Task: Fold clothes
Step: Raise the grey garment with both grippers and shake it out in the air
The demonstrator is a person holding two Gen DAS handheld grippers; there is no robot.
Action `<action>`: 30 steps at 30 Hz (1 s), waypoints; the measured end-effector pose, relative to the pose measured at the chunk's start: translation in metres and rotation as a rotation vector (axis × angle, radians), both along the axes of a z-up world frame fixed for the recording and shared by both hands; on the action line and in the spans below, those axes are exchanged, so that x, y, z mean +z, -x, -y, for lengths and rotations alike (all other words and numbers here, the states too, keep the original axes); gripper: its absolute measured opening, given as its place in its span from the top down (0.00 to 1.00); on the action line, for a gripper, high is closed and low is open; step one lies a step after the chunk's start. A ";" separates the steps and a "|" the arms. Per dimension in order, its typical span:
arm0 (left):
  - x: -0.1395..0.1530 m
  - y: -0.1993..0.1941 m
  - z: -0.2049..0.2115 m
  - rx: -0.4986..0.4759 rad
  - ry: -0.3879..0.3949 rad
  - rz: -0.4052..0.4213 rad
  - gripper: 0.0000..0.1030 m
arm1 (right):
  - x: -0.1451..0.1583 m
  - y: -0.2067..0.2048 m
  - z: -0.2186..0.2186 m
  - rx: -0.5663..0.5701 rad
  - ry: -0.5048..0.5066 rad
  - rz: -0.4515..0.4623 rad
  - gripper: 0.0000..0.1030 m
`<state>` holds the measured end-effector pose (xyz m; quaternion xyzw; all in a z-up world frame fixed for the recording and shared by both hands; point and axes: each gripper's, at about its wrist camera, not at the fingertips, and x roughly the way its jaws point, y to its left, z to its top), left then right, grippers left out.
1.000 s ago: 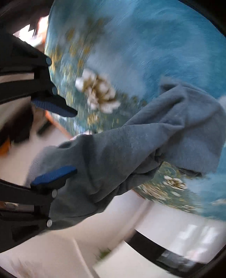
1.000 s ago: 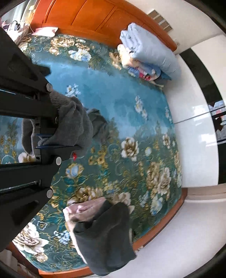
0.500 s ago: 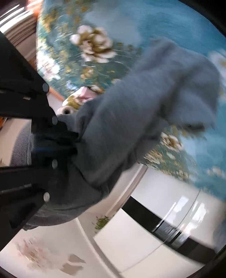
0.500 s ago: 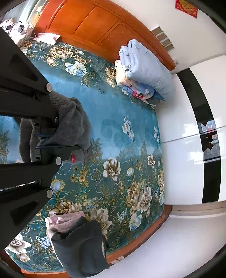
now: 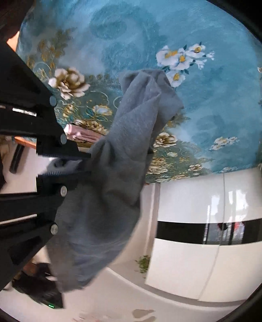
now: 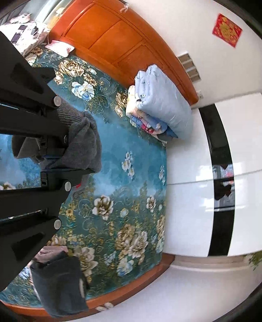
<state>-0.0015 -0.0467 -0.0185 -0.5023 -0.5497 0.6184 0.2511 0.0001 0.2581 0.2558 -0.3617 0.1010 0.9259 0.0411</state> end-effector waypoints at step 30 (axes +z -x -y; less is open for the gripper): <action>0.050 0.064 0.067 -0.045 0.247 -0.183 0.69 | 0.026 0.037 0.066 -0.142 0.041 0.045 0.93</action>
